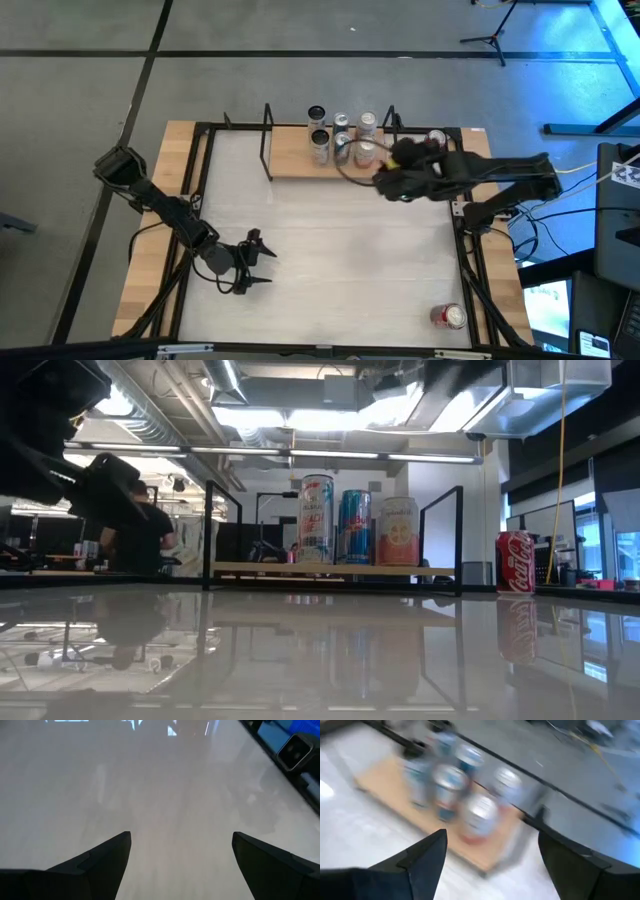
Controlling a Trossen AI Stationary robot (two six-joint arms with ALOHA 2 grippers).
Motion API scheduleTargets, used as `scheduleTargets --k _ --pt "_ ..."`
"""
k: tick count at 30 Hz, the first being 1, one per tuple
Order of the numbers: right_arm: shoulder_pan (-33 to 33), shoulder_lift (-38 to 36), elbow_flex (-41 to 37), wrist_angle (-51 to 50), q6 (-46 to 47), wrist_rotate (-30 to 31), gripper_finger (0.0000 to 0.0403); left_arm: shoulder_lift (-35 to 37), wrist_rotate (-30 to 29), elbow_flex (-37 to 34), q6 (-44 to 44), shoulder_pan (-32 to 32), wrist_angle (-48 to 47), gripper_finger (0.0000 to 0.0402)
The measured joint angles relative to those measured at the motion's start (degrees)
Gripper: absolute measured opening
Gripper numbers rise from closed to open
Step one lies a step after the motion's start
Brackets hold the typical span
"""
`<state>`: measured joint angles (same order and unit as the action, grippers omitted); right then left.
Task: Place canned beverage on shelf
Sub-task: Move the top red soda can to center of the table
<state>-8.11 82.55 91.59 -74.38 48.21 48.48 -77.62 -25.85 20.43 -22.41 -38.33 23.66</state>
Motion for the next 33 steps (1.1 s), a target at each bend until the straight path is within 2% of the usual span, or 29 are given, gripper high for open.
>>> scheduleTargets --k 4,5,9,13,16,20,23,25,33 --pt "3.2 -1.0 0.0 -15.2 12.2 -0.4 0.0308 0.0 0.0 0.0 0.0 0.4 1.6 0.0338" --pt "4.6 -1.1 -0.4 -16.0 13.6 -0.9 0.0308 0.0 -0.3 0.0 0.0 0.6 1.6 0.0338" --pt "12.3 -1.9 -2.5 -11.8 8.8 -6.0 0.0308 0.0 -1.1 0.0 0.4 1.2 1.4 0.0338" --pt "22.0 -1.7 -3.4 -14.5 6.8 -8.0 0.0308 0.0 -2.6 0.0 4.4 2.6 2.7 0.0338" --pt "29.2 -1.7 -4.3 -14.2 2.1 -9.1 0.0308 0.0 -1.9 0.0 4.7 3.6 2.9 0.0338" --pt "39.1 -1.4 -5.9 -10.1 -6.2 -13.9 0.0308 0.0 -1.9 0.0 5.0 3.8 2.9 0.0338" --pt "45.1 -0.1 -7.5 -6.2 -13.1 -18.2 0.0308 0.0 -2.3 0.0 6.6 3.8 2.8 0.0338" --pt "48.8 0.8 -8.0 -5.5 -16.3 -18.8 0.0308 0.0 -2.3 0.0 7.7 3.8 2.8 0.0338" --pt "60.9 7.6 -8.6 -5.2 -20.4 -24.0 0.0320 0.0 -1.9 0.0 11.1 5.5 2.8 0.0338"
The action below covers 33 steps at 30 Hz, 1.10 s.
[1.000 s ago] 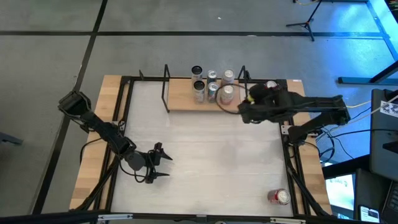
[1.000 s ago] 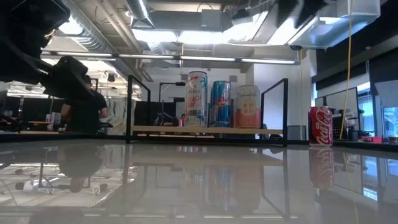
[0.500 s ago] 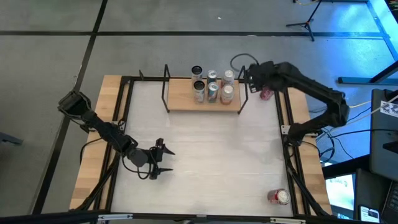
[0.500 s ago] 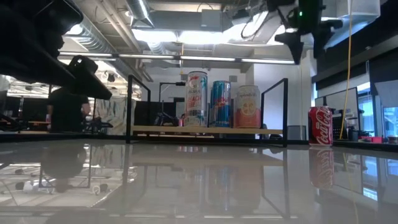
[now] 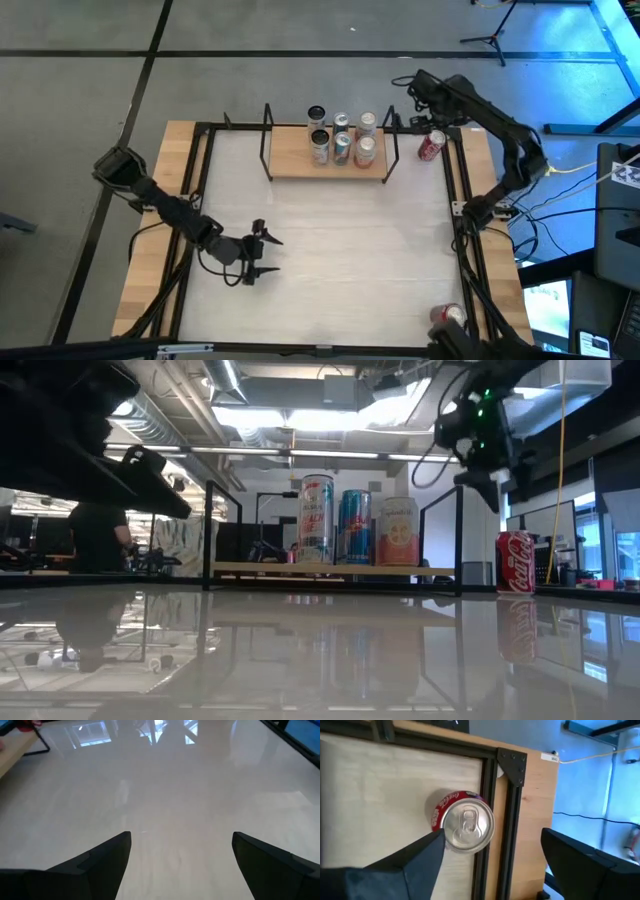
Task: Place canned beverage on shelf
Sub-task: Move the top red soda can to center of the table
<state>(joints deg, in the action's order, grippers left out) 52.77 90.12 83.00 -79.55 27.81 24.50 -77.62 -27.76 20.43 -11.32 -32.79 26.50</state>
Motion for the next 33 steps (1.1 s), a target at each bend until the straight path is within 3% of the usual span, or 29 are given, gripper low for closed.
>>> scheduleTargets --k 10,26,33 --pt "1.0 6.5 0.0 0.7 -1.8 -0.3 0.0397 0.0 8.7 0.0 0.1 5.6 -1.4 0.0338" --pt "3.0 11.9 -0.1 1.0 -1.2 -6.1 0.0378 0.0 8.4 0.0 -0.1 5.9 -1.5 0.0338" --pt "5.1 11.8 -4.1 2.5 -1.3 -9.0 0.0378 0.0 7.7 0.0 0.0 5.9 -1.5 0.0338"
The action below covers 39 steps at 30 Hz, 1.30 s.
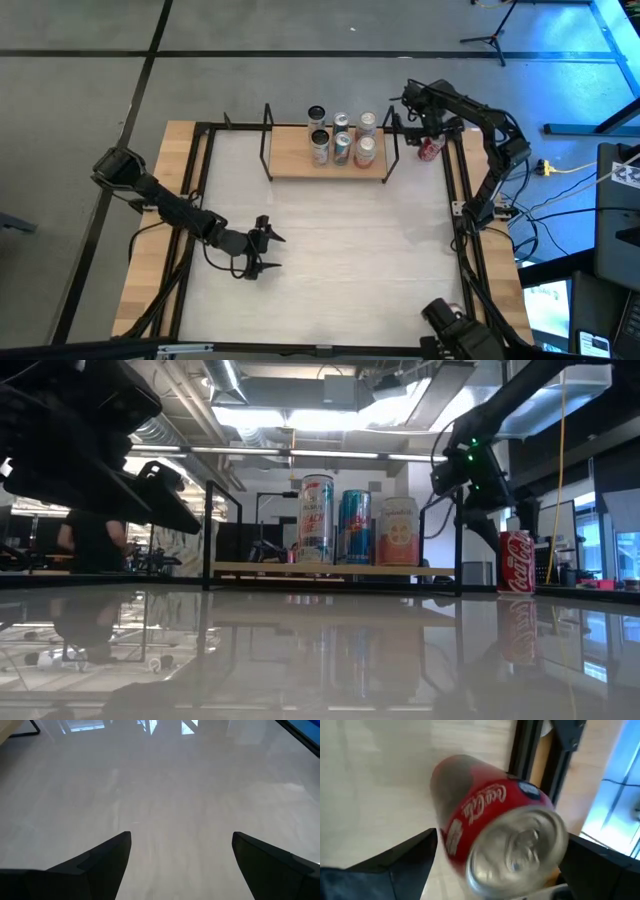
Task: Place canned beverage on shelf
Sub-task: Move the top red soda can to center of the table
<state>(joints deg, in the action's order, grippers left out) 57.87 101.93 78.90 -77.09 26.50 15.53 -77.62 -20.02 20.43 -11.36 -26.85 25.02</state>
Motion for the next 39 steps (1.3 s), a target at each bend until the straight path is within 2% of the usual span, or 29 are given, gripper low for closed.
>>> scheduleTargets --k 5,12,18,23,31,39 --pt "0.7 0.0 -1.8 2.2 -2.6 -1.3 0.0369 0.0 -0.3 0.0 0.0 0.0 0.0 0.0338" --pt "0.7 -0.3 -1.6 3.6 -5.2 -1.1 0.0293 0.0 -0.3 0.0 0.0 1.0 0.0 0.0338" --pt "-0.5 -1.9 -1.8 4.4 -8.2 -0.2 0.0290 0.0 -0.3 0.0 0.0 1.1 0.0 0.0338" --pt "-2.6 -6.6 -1.8 3.0 -8.8 -1.2 0.0284 0.0 -0.3 0.0 0.0 1.1 0.0 0.0338" --pt "-10.4 -15.7 -1.8 -3.7 -5.8 -2.3 0.0283 0.0 -0.3 0.0 0.0 1.1 0.0 0.0338" --pt "-25.4 -23.9 -1.8 -9.6 2.8 -7.5 0.0282 0.0 -0.3 0.0 0.0 1.1 0.0 0.0338"
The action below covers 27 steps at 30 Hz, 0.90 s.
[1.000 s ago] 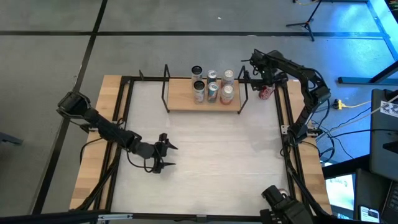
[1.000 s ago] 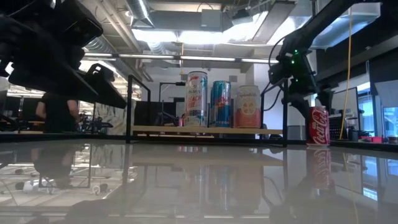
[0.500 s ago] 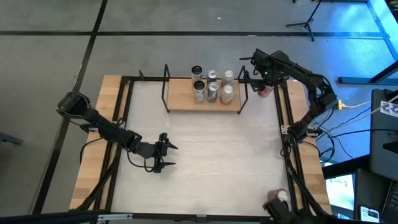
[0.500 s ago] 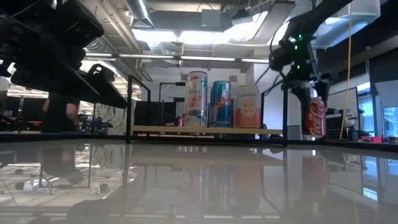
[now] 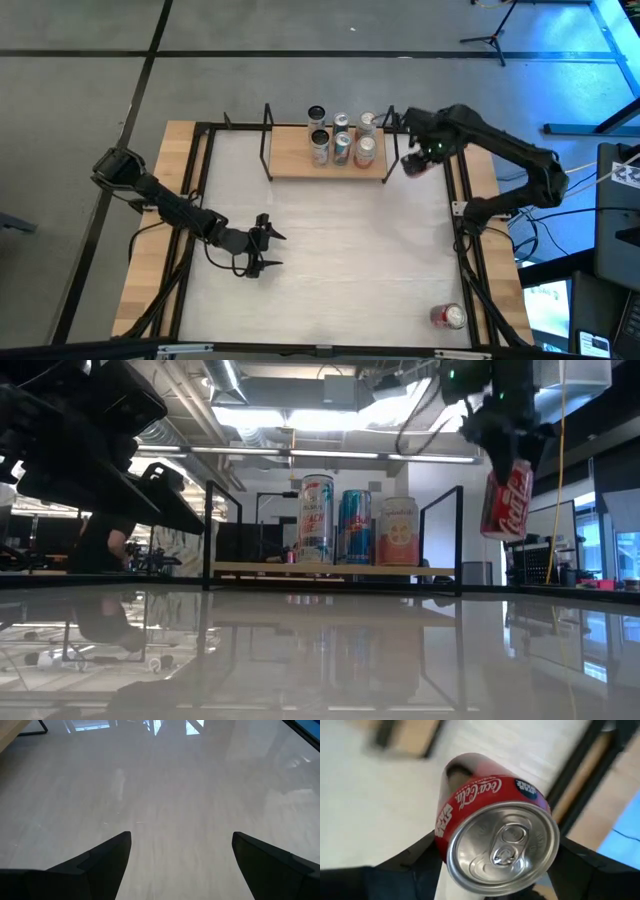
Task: Place canned beverage on shelf
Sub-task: Move the top red soda can to center of the table
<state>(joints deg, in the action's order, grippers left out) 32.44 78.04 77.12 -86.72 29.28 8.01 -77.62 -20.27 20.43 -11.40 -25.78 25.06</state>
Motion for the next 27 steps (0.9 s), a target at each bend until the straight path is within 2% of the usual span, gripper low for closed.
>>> scheduleTargets --k 5,12,19,27 --pt "-12.3 -0.7 0.0 0.6 4.0 -3.2 0.0282 0.0 0.0 0.0 -0.2 0.0 0.1 0.0338" --pt "-25.0 2.4 0.0 9.7 7.8 -4.7 0.0282 0.0 0.0 0.0 -0.5 -0.3 0.4 0.0338" --pt "-31.0 9.1 0.0 24.0 2.7 -4.6 0.0282 0.0 -0.1 0.0 -4.2 -0.3 0.3 0.0338" --pt "-32.5 19.1 1.0 37.9 -4.6 -8.8 0.0276 3.2 0.4 0.0 -8.5 -0.3 -3.6 0.0337"
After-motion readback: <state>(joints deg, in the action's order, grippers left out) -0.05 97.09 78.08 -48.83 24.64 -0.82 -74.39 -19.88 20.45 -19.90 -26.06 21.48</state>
